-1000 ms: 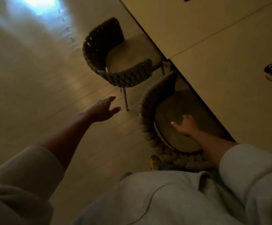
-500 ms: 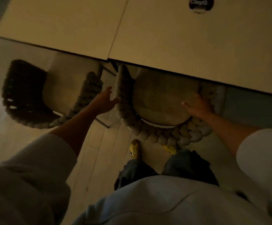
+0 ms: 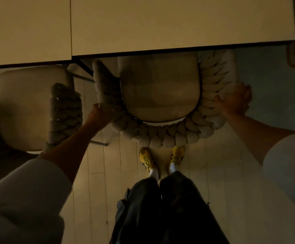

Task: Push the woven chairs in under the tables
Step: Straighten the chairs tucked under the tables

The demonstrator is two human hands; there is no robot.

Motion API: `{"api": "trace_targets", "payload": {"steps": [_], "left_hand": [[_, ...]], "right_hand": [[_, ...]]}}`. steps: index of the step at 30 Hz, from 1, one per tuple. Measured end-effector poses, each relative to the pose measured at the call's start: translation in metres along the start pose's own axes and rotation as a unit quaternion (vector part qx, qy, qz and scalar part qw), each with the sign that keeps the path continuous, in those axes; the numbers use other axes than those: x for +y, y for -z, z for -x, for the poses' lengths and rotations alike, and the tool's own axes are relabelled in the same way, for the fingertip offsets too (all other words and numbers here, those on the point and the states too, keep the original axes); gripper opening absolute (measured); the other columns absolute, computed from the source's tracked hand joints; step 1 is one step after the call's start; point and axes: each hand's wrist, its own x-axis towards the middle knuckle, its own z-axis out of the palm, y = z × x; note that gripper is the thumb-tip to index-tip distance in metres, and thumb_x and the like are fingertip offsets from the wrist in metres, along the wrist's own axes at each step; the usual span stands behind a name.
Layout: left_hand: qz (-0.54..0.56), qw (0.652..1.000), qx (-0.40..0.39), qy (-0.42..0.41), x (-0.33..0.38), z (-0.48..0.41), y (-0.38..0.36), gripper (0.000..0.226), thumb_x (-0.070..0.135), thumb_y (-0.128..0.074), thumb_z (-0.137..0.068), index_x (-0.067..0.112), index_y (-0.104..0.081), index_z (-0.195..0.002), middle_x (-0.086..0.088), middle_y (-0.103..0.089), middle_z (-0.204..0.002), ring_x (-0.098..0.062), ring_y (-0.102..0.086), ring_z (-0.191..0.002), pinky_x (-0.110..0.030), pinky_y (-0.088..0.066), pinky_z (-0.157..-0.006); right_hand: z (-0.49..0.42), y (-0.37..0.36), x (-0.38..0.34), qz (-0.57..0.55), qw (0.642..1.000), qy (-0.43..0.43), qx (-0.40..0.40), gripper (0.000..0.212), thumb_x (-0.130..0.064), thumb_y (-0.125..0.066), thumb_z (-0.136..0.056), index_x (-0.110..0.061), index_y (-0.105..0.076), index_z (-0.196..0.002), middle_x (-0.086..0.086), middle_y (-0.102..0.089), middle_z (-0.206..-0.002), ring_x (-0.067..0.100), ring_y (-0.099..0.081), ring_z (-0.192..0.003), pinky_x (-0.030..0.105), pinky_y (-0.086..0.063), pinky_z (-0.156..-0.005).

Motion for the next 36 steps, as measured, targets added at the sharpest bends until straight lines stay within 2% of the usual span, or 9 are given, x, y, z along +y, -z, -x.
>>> {"api": "trace_targets", "payload": {"steps": [3, 8, 11, 13, 18, 21, 25, 31, 36], "left_hand": [[0.061, 0.998, -0.011, 0.016, -0.016, -0.025, -0.018, 0.098, 0.057, -0.077, -0.077, 0.018, -0.030, -0.154, -0.015, -0.055, -0.138, -0.035, -0.062, -0.117, -0.054, -0.058, -0.094], [0.107, 0.994, 0.034, 0.019, -0.013, -0.036, -0.033, 0.082, 0.038, -0.076, -0.089, 0.014, -0.030, -0.152, -0.016, -0.053, -0.134, -0.034, -0.060, -0.118, -0.051, -0.055, -0.096], [0.145, 0.989, 0.041, 0.013, -0.010, -0.037, -0.034, 0.059, 0.028, -0.063, -0.102, 0.019, -0.029, -0.149, -0.006, -0.045, -0.124, -0.020, -0.058, -0.102, -0.032, -0.053, -0.071], [0.132, 0.990, 0.043, 0.001, -0.007, -0.032, -0.033, 0.058, 0.026, -0.063, -0.102, 0.018, -0.028, -0.148, -0.008, -0.046, -0.125, -0.013, -0.055, -0.090, -0.029, -0.049, -0.063], [0.049, 0.997, 0.050, -0.012, 0.000, -0.018, -0.036, 0.068, 0.019, -0.069, -0.097, 0.005, -0.030, -0.151, -0.024, -0.051, -0.138, -0.040, -0.057, -0.117, -0.039, -0.046, -0.087], [0.008, 0.998, 0.043, -0.040, -0.004, -0.010, -0.044, 0.065, 0.019, -0.068, -0.098, 0.003, -0.031, -0.149, -0.027, -0.050, -0.141, -0.044, -0.056, -0.121, -0.046, -0.050, -0.096], [0.061, 0.996, 0.054, -0.025, -0.008, 0.001, -0.055, 0.073, 0.024, -0.074, -0.094, 0.009, -0.030, -0.150, -0.024, -0.052, -0.138, -0.044, -0.059, -0.117, -0.058, -0.053, -0.097], [0.104, 0.992, 0.065, 0.000, 0.001, 0.005, -0.052, 0.082, 0.053, -0.071, -0.088, 0.013, -0.031, -0.147, -0.024, -0.053, -0.139, -0.043, -0.059, -0.119, -0.058, -0.052, -0.100], [0.080, 0.995, 0.055, 0.002, 0.002, 0.001, -0.042, 0.068, 0.027, -0.074, -0.093, 0.014, -0.032, -0.144, -0.024, -0.051, -0.140, -0.045, -0.059, -0.118, -0.063, -0.055, -0.093]], "right_hand": [[-0.013, -0.013, 0.008, -0.102, 0.994, -0.042, 0.001, 0.090, -0.030, -0.069, -0.096, -0.009, -0.013, -0.164, 0.023, -0.031, -0.162, 0.041, -0.041, -0.143, 0.047, -0.039, -0.112], [-0.004, -0.024, 0.019, -0.130, 0.990, -0.038, 0.036, 0.063, -0.028, -0.063, -0.100, -0.006, -0.036, -0.151, 0.025, -0.054, -0.146, 0.041, -0.057, -0.129, 0.045, -0.047, -0.104], [0.013, -0.025, 0.029, -0.139, 0.988, -0.066, 0.028, 0.056, -0.030, -0.061, -0.100, -0.009, -0.038, -0.147, 0.027, -0.062, -0.134, 0.045, -0.063, -0.117, 0.051, -0.053, -0.095], [0.029, -0.027, 0.040, -0.145, 0.986, -0.081, 0.035, 0.057, -0.030, -0.062, -0.098, -0.013, -0.038, -0.147, 0.027, -0.065, -0.128, 0.047, -0.065, -0.112, 0.055, -0.056, -0.091], [0.056, -0.028, 0.065, -0.130, 0.986, -0.093, 0.035, 0.064, -0.022, -0.066, -0.098, -0.009, -0.034, -0.151, 0.031, -0.065, -0.123, 0.049, -0.065, -0.109, 0.052, -0.054, -0.086], [0.052, -0.022, 0.070, -0.125, 0.988, -0.084, 0.033, 0.063, -0.020, -0.068, -0.097, -0.007, -0.035, -0.150, 0.032, -0.064, -0.122, 0.050, -0.065, -0.109, 0.053, -0.054, -0.085], [0.038, -0.016, 0.073, -0.116, 0.990, -0.073, 0.033, 0.059, -0.020, -0.068, -0.096, -0.006, -0.038, -0.144, 0.032, -0.066, -0.116, 0.049, -0.066, -0.106, 0.054, -0.056, -0.083], [0.021, -0.014, 0.062, -0.129, 0.991, -0.027, 0.023, 0.062, -0.020, -0.069, -0.096, -0.004, -0.036, -0.146, 0.030, -0.059, -0.133, 0.049, -0.061, -0.118, 0.052, -0.052, -0.092], [0.015, -0.016, 0.045, -0.137, 0.990, -0.020, 0.015, 0.066, -0.016, -0.067, -0.098, -0.002, -0.031, -0.153, 0.030, -0.054, -0.141, 0.047, -0.056, -0.126, 0.050, -0.049, -0.099]]}}
